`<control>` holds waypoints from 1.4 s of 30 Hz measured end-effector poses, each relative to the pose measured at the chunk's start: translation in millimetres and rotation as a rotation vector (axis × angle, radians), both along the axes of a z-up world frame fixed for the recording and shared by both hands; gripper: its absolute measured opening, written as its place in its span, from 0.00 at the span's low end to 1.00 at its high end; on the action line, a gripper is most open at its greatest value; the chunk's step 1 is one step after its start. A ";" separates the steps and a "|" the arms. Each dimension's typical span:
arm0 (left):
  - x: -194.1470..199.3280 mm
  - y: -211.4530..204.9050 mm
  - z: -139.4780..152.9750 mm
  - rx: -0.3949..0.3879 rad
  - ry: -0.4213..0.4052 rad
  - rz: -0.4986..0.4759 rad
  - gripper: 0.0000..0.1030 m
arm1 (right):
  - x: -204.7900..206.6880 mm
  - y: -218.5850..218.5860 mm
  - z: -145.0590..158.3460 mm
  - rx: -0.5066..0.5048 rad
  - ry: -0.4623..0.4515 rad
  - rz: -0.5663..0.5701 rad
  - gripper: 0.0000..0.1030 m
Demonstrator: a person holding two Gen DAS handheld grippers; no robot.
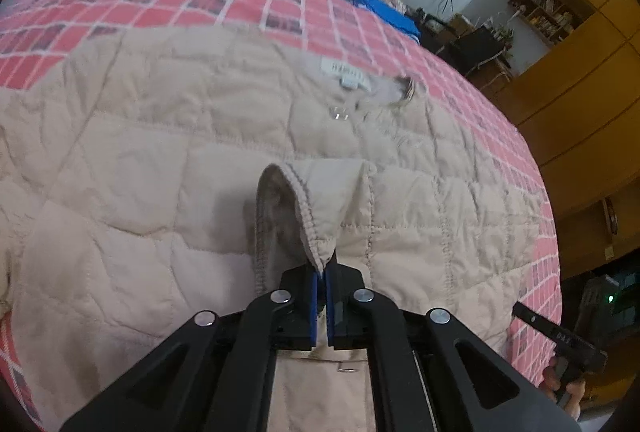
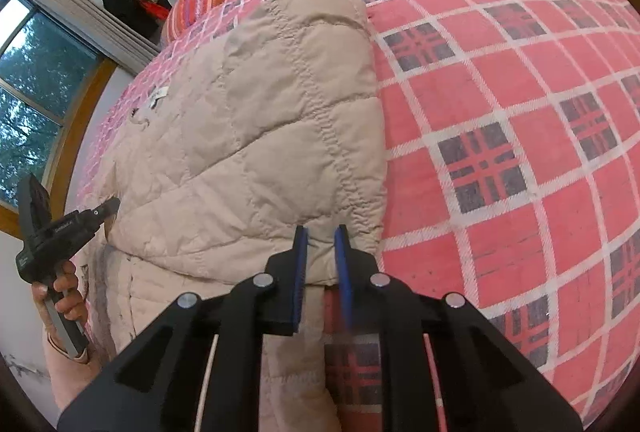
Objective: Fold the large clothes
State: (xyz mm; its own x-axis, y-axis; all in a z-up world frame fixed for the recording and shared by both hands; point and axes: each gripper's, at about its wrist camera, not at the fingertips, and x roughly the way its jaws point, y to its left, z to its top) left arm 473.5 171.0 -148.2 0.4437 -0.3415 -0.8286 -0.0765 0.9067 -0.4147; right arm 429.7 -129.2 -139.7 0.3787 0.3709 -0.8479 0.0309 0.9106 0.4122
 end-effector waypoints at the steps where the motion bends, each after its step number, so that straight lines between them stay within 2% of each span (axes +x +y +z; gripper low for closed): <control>1: -3.8 1.6 1.8 -0.003 -0.005 0.004 0.11 | -1.1 0.2 3.3 -0.010 -0.003 0.003 0.16; 3: -10.3 6.6 6.9 -0.018 -0.017 0.005 0.33 | -4.0 2.3 14.3 -0.026 -0.024 0.005 0.18; 4: -14.5 10.2 10.6 -0.029 -0.028 0.007 0.51 | -5.9 4.8 21.3 -0.036 -0.042 0.007 0.18; 5: -21.5 15.1 15.6 -0.040 -0.051 0.018 0.58 | -11.0 9.6 31.2 -0.040 -0.071 0.018 0.18; 6: -25.2 16.9 17.4 -0.044 -0.056 0.016 0.58 | -11.1 17.0 36.9 -0.039 -0.082 0.030 0.18; 9: -30.0 19.6 14.6 -0.078 -0.034 0.019 0.58 | -14.2 42.3 46.7 -0.040 -0.090 0.095 0.27; 12: -24.4 15.5 6.4 -0.055 -0.004 0.039 0.55 | -9.2 66.1 44.1 -0.069 -0.077 0.135 0.30; 14: -17.7 13.9 -0.8 -0.020 0.032 0.056 0.39 | 1.4 79.4 34.1 -0.083 -0.040 0.143 0.30; 17: -10.1 14.5 -8.0 0.006 0.054 0.061 0.33 | 12.2 88.0 19.0 -0.102 0.000 0.145 0.29; 19: -7.3 9.9 -8.5 0.062 0.049 0.044 0.29 | 17.6 90.8 9.4 -0.107 0.018 0.136 0.29; 23: -7.8 11.2 -12.5 0.075 0.047 0.046 0.23 | 22.0 92.0 -1.1 -0.111 0.028 0.125 0.29; 27: -15.2 14.0 -6.6 0.075 0.029 0.024 0.25 | 20.5 94.8 5.3 -0.124 0.033 0.121 0.29; 29: -25.1 21.6 0.3 0.055 0.021 0.025 0.41 | 15.1 98.5 15.7 -0.111 0.010 0.125 0.30; 31: -40.9 36.9 9.2 0.045 0.000 0.044 0.47 | 8.2 108.0 26.9 -0.098 -0.020 0.140 0.31; 35: -75.9 85.7 21.0 0.047 -0.025 0.140 0.51 | 4.0 138.4 35.5 -0.088 -0.018 0.212 0.41; 42: -167.9 201.8 15.0 0.090 0.003 0.414 0.52 | 2.1 184.1 30.5 -0.069 -0.008 0.291 0.41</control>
